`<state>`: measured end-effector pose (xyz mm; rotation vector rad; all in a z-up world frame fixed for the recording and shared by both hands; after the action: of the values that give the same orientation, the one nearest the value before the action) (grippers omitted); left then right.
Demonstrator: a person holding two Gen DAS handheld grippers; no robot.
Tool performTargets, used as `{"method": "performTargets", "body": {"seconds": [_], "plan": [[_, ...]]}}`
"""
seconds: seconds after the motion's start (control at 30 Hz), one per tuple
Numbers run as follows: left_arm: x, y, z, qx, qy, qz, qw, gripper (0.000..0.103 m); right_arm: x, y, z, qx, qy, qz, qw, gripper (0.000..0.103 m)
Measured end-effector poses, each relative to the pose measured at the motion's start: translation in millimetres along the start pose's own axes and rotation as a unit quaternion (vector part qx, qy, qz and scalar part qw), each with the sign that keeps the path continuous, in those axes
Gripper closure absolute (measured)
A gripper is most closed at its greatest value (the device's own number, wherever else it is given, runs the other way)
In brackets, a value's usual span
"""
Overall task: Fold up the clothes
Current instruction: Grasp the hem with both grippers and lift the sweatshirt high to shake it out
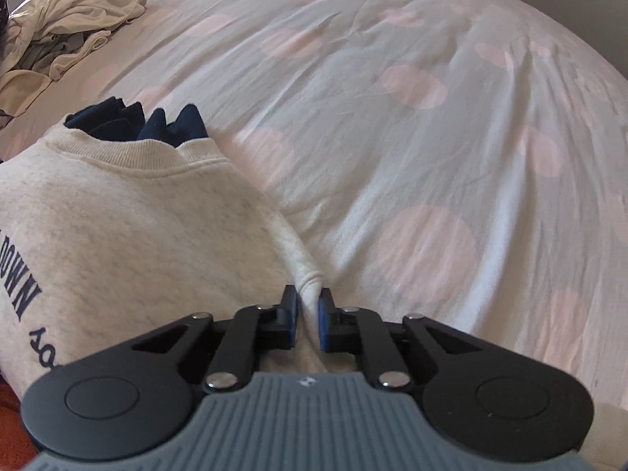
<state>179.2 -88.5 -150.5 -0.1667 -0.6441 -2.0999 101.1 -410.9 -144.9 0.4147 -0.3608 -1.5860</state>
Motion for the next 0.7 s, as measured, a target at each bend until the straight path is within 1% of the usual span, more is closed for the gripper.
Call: {"method": "performTargets", "body": {"seconds": [0.1,0.2,0.27,0.37,0.43,0.5,0.57,0.63,0.7], "plan": [[2,3,19,0.029,0.007,0.011,0.9995,0.082,-3,7,29,0.041,-0.024,0.001,0.999,0.094],[5,12,49,0.072,0.018,0.016,0.9971,0.086,-10,19,68,0.089,-0.057,0.009,0.994,0.094],[14,23,74,0.108,0.022,0.007,0.9939,0.087,-15,29,101,0.13,-0.083,0.02,0.988,0.095],[35,45,111,0.162,0.032,-0.015,0.9862,0.088,-23,45,154,0.189,-0.126,0.043,0.973,0.095],[54,63,139,0.205,0.04,-0.035,0.9772,0.089,-29,55,191,0.227,-0.158,0.056,0.959,0.095],[73,82,168,0.249,0.048,-0.055,0.9659,0.091,-32,64,230,0.268,-0.194,0.059,0.942,0.096],[93,100,205,0.293,0.052,-0.07,0.952,0.092,-33,72,271,0.309,-0.225,0.054,0.922,0.096],[113,115,243,0.33,0.054,-0.088,0.9385,0.092,-33,78,311,0.339,-0.243,0.043,0.908,0.097],[133,122,278,0.363,0.061,-0.108,0.9237,0.092,-40,80,349,0.371,-0.258,0.042,0.891,0.097]]}}
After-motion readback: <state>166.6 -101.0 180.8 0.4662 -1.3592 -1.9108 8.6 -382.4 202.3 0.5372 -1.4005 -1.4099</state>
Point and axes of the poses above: each gripper's, at about its wrist camera, not at the fingertips, and z roughly against the way its jaws point, x to its right, y to its top, the point moved 8 cm from there along -z, roughly the way its jaws point, and after that the axes turned 5 degrees about -z, right-handed, at the moved point
